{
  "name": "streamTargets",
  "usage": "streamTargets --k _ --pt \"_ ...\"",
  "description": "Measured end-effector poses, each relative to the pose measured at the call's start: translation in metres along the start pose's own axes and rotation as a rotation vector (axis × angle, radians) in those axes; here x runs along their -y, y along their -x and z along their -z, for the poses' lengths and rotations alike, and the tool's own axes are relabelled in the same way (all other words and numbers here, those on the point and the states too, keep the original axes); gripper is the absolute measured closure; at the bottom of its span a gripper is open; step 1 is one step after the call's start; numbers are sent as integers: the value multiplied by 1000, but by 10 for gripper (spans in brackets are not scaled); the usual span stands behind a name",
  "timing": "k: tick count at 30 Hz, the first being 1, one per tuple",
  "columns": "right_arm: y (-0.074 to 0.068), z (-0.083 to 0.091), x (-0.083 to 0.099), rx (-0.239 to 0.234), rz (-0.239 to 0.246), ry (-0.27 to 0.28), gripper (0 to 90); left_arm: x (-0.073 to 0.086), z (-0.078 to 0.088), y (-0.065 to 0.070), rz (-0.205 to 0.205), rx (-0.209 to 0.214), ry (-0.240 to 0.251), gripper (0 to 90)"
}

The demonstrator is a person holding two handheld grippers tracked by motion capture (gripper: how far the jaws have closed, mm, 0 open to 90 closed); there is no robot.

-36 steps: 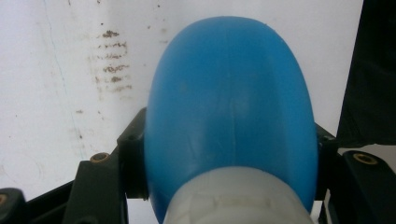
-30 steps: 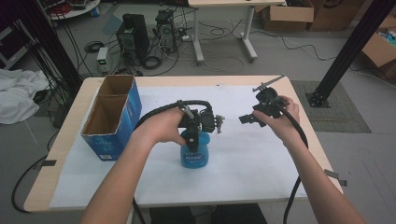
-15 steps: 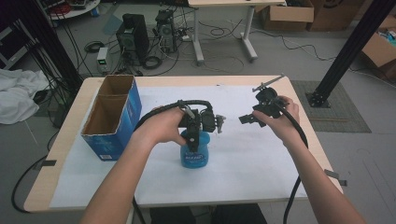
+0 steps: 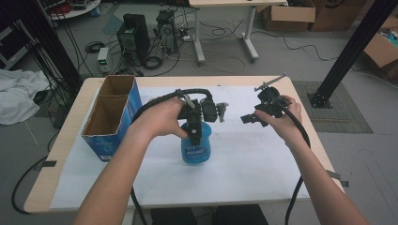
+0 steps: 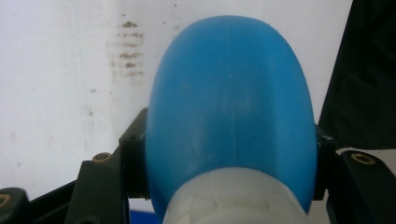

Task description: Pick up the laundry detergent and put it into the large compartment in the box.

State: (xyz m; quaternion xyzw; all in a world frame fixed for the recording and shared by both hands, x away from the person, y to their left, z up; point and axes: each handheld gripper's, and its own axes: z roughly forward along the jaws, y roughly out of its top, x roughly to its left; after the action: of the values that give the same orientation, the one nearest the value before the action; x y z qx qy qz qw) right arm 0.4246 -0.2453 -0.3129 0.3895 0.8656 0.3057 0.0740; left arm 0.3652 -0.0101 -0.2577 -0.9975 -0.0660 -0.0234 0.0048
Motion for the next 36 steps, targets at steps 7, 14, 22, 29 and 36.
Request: streamTargets --k 7,14,22,29,36 --pt "1 0 0 -1 -4 6 172 7 41 -10 104 -14 -3 382" --pt "0 1 -3 -4 1 7 172 32 88 -31 300 -18 44 382" --pt "-1 1 -6 -4 1 4 174 70 124 -57 615 -60 41 383" --pt "0 2 -7 -7 -2 4 175 122 147 -77 982 -123 66 383" --pt "1 2 -7 -6 -5 0 176 177 152 -90 1271 -129 55 383"
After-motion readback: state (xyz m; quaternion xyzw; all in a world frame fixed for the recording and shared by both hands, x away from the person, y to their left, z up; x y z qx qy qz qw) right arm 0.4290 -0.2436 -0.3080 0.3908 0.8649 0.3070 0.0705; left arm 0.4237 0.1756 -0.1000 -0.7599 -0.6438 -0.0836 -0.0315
